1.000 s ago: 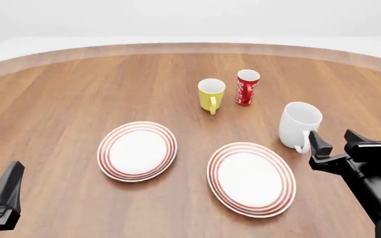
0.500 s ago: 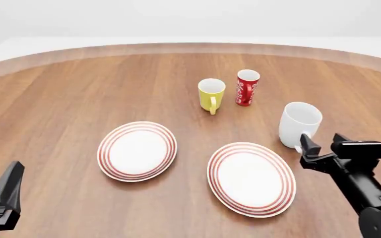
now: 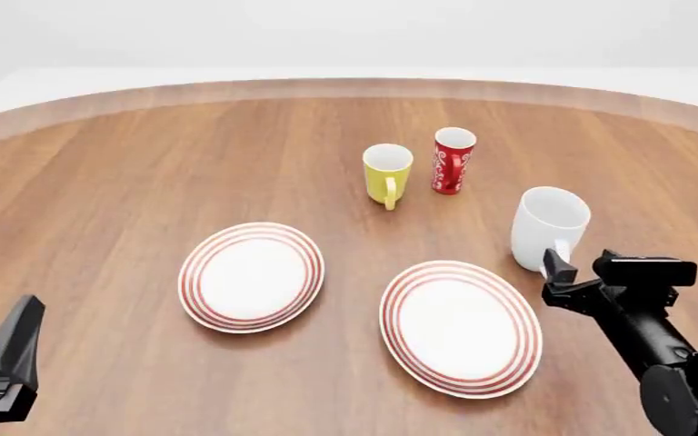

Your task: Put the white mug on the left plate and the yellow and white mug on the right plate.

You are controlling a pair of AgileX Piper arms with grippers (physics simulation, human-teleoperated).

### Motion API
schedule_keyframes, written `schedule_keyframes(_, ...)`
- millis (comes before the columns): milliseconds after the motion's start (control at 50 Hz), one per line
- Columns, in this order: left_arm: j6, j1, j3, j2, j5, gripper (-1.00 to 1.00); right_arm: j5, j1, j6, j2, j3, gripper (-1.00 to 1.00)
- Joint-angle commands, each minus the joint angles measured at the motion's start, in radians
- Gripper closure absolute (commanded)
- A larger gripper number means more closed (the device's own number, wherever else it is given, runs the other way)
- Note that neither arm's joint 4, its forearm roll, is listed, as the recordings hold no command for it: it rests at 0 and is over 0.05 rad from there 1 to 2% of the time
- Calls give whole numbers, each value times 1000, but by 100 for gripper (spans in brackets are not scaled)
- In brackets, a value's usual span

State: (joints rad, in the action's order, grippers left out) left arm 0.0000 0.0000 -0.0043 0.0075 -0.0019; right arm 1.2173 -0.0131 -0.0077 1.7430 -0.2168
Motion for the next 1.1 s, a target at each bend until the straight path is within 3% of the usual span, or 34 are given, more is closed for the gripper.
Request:
schedule_keyframes(20, 0, 0, 0, 0, 0, -100, 2, -3, 1, 52, -30, -100)
schedule_keyframes(400, 0, 0, 0, 0, 0, -100, 3, 11, 11, 126, -74, -100)
schedule_keyframes(420, 0, 0, 0, 0, 0, -100, 3, 14, 16, 127, -73, 100)
schedule_keyframes(1100, 0, 0, 0, 0, 0, -100, 1, 45, 26, -72, 26, 100)
